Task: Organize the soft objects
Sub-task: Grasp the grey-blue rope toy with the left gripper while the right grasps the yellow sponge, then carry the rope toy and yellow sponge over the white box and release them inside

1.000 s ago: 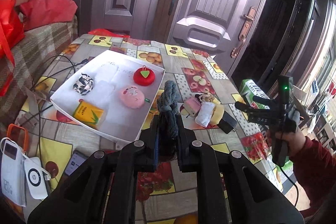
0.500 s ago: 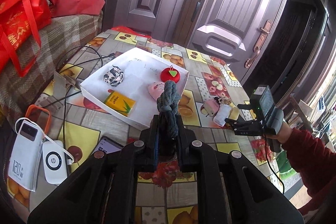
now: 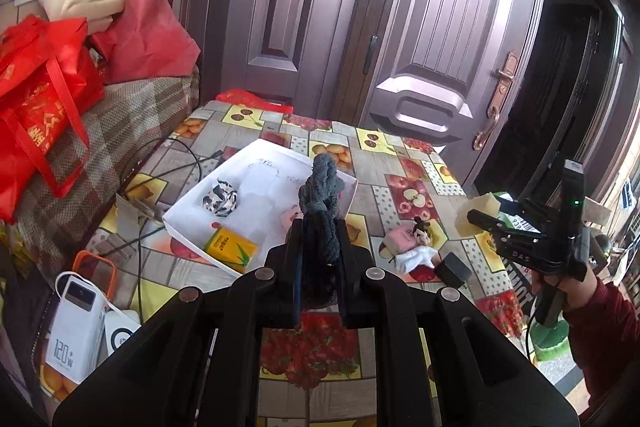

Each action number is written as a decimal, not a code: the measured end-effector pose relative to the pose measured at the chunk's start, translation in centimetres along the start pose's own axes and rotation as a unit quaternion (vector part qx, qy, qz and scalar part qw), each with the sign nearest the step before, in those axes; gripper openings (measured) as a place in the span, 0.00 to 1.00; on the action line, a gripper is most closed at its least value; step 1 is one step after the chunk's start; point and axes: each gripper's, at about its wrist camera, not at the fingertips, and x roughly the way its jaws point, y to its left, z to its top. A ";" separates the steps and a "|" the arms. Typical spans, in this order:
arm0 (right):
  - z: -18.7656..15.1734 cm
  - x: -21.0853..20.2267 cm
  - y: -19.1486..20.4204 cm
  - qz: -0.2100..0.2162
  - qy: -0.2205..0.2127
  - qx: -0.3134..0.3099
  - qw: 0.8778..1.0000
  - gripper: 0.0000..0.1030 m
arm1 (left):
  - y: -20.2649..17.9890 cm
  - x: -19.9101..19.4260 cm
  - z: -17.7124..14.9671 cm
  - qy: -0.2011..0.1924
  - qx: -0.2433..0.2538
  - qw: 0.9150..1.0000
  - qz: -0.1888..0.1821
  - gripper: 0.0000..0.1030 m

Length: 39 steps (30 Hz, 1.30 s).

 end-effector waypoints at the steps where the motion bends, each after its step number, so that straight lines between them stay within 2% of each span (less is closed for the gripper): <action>1: 0.2 -1.2 0.2 0.003 -0.024 0.020 1.000 0.51 | -0.2 0.1 0.2 -0.005 0.006 1.000 -0.002 0.12; 3: 0.4 -3.2 0.8 0.004 -0.063 0.054 0.997 0.51 | -0.5 0.7 0.5 -0.015 0.022 1.000 -0.007 0.12; 5: 1.0 -5.0 1.4 -0.011 -0.096 0.074 0.993 0.51 | -0.8 1.2 1.2 -0.024 0.039 0.999 -0.007 0.12; 10: 5.6 -10.3 2.2 -0.026 -0.176 0.107 0.978 0.51 | -1.5 0.8 4.8 -0.045 0.069 0.996 -0.036 0.12; 12: 7.3 -12.5 2.8 -0.048 -0.211 0.106 0.971 0.51 | -1.6 0.5 6.1 -0.059 0.081 0.994 -0.042 0.12; 16: 8.0 -13.7 4.4 -0.076 -0.250 0.122 0.958 0.51 | -0.8 0.6 6.7 -0.076 0.092 0.991 -0.053 0.12; 19: 7.4 -13.4 5.3 -0.084 -0.262 0.143 0.951 0.51 | 0.1 0.7 6.7 -0.085 0.089 0.990 -0.065 0.12; 23: 8.9 -14.1 5.5 -0.080 -0.260 0.143 0.952 0.51 | 0.8 0.0 8.3 -0.079 0.066 0.992 -0.074 0.12; 28: 11.0 -14.5 5.8 -0.072 -0.265 0.137 0.952 0.51 | 0.3 -0.7 10.2 -0.095 0.079 0.991 -0.041 0.12; 34: 10.8 -12.6 6.8 -0.062 -0.271 0.143 0.950 0.51 | 0.6 -0.7 11.1 -0.117 0.087 0.989 0.005 0.12; 39: 13.4 -12.5 7.7 -0.050 -0.274 0.148 0.949 0.51 | 1.0 -1.5 13.2 -0.132 0.096 0.986 0.025 0.12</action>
